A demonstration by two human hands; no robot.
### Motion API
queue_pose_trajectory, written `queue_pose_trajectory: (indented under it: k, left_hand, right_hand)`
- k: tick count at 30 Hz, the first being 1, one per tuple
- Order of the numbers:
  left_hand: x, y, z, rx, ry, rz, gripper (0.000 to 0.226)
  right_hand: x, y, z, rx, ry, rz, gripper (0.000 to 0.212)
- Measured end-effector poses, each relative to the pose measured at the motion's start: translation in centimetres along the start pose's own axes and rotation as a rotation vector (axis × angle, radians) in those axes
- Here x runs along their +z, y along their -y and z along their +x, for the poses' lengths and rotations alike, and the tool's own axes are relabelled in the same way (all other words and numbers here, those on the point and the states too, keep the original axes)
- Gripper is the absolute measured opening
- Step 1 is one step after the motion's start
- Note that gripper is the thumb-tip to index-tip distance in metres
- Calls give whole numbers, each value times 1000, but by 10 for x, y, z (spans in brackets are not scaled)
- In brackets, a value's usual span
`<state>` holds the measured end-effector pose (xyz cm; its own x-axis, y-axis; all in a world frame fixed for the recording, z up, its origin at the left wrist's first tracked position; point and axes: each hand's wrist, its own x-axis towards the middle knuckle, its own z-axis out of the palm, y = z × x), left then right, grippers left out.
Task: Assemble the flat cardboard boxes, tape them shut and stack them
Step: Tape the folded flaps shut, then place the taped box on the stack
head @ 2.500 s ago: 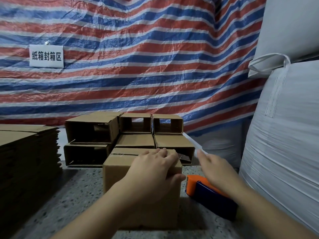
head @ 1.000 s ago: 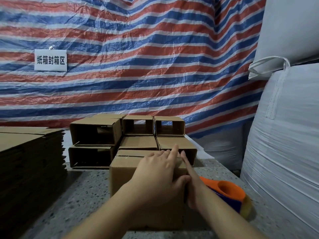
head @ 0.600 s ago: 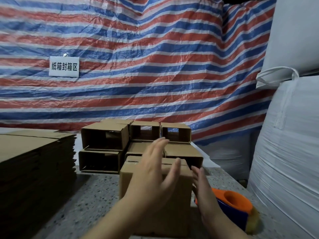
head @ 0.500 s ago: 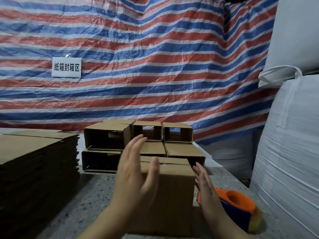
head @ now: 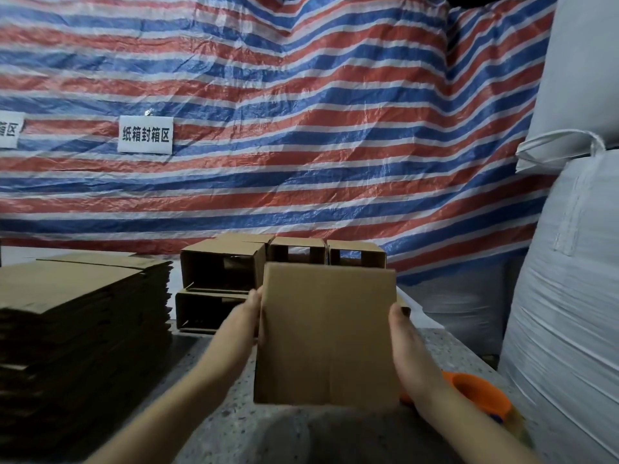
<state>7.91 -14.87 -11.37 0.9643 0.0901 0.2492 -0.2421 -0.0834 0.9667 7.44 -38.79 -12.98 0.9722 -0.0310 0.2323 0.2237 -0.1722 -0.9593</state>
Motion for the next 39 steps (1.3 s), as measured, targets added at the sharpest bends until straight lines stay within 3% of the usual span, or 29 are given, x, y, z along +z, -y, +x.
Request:
queue_pose_trajectory:
  k: [3, 5, 8, 10, 16, 19, 23, 27, 35, 39]
  left_hand:
    - [-6, -17, 24, 47, 63, 43, 50]
    - [-18, -15, 29, 114, 100, 9, 48]
    - [-5, -33, 31, 58, 121, -37, 48]
    - [4, -40, 24, -23, 34, -134, 53]
    - [9, 4, 28, -73, 38, -150, 72]
    - [8, 20, 47, -113, -74, -183, 67]
    - [9, 13, 66, -101, -157, -101, 75]
    - [8, -8, 105, -24, -190, -16, 71]
    - [5, -22, 185, 22, -224, 178, 63]
    - [-1, -15, 211, 153, -306, 427, 67]
  right_hand:
    - [-8, 29, 11, 15, 53, 271, 72]
    - [-13, 41, 14, 28, 56, 268, 64]
    - [-15, 37, 19, 69, 94, 247, 56]
    - [-13, 36, 23, 122, 92, 265, 53]
    - [-2, 28, 43, 312, -112, 237, 45]
    - [5, 22, 57, 249, -172, 209, 52]
    - [21, 24, 75, 150, -16, 268, 59]
    - [35, 36, 108, 46, 17, 281, 56]
    - [53, 58, 198, 76, -21, 173, 80]
    - [58, 55, 232, 80, -3, 96, 90]
